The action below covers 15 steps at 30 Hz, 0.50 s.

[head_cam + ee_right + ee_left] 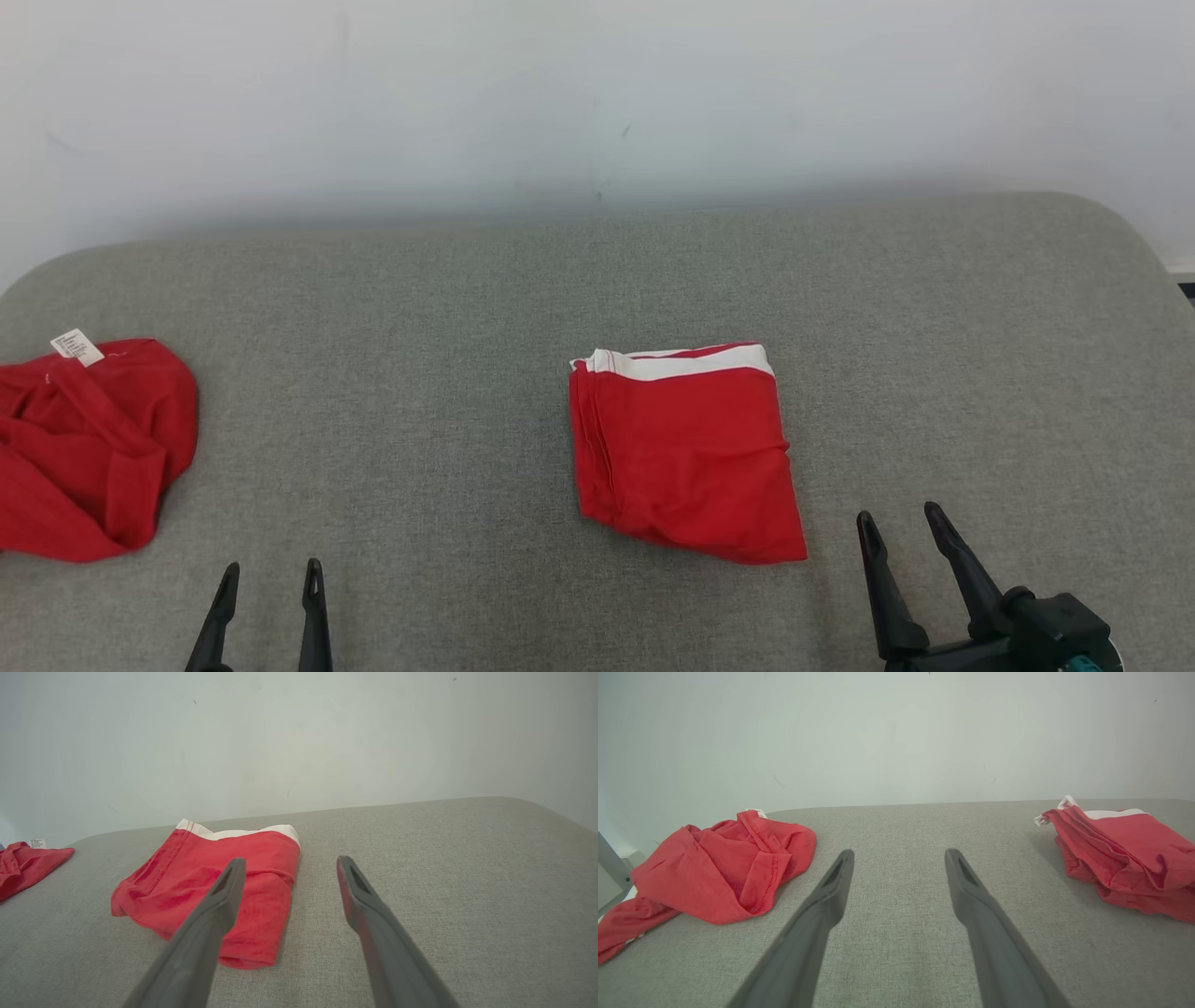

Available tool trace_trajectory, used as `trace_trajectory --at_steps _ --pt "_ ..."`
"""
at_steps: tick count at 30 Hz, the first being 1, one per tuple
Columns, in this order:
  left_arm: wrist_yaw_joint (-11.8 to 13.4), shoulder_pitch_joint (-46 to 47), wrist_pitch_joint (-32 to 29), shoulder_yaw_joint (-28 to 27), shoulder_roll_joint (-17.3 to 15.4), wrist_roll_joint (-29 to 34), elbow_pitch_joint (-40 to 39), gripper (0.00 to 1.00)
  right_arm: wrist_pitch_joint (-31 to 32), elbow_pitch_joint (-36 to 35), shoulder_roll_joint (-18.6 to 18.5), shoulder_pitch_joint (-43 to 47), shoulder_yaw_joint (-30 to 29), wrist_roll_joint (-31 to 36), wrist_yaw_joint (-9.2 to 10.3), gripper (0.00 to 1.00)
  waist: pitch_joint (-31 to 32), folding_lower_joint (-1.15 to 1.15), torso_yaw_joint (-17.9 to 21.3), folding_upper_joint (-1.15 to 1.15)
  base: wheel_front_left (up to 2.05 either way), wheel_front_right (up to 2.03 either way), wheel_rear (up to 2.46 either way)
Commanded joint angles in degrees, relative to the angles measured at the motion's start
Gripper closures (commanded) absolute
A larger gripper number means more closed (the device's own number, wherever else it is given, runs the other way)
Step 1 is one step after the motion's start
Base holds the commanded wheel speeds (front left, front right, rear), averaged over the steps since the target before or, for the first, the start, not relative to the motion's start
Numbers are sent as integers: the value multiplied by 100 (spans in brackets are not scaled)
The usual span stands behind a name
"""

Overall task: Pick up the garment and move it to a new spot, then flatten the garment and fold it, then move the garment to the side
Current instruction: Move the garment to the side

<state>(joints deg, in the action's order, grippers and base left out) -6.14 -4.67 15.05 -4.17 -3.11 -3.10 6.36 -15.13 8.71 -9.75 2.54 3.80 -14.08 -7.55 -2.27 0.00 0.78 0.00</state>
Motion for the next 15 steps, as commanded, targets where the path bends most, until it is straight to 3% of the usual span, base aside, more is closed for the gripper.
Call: trace_trajectory --at_steps 1,8,15 --pt "-27 -24 19 -10 10 0 -1 0 -1 -13 31 42 1 23 14 0 -12 0 -2 0 0 0 0" --pt "-23 -5 19 -12 15 -13 -23 0 -1 23 25 -53 -49 2 14 0 -59 0 -15 0 0 0 0" --pt "-23 160 19 46 19 -21 13 0 -1 273 -178 -792 121 17 14 0 -197 0 -90 0 0 0 0"
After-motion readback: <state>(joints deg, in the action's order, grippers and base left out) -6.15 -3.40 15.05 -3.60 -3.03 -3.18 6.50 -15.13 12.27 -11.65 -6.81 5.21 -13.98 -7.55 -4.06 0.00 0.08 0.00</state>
